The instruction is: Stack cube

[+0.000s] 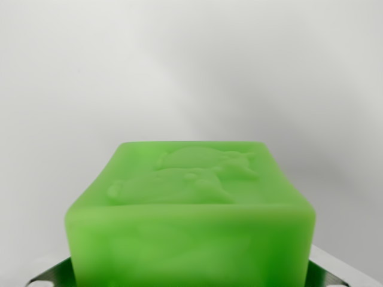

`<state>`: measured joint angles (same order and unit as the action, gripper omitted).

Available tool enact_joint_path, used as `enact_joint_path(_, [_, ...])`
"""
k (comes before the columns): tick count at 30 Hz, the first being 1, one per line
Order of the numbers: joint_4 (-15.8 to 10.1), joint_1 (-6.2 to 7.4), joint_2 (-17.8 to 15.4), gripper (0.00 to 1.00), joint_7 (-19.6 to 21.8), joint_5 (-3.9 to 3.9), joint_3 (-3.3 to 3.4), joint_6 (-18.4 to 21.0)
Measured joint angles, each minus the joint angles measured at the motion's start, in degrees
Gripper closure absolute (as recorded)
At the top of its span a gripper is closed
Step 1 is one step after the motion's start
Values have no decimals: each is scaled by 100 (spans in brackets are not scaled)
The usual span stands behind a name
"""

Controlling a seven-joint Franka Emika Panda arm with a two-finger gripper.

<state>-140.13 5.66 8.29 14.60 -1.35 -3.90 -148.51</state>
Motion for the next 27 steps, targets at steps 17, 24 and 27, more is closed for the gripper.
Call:
enact_joint_path(17, [-210,-249,-297,100,-357,58,92,80])
enact_joint_path(24, [-278,-342,-411,100,-507,74,147,127])
enact_joint_path(27, [-310,-389,-463,100,-582,80,173,148])
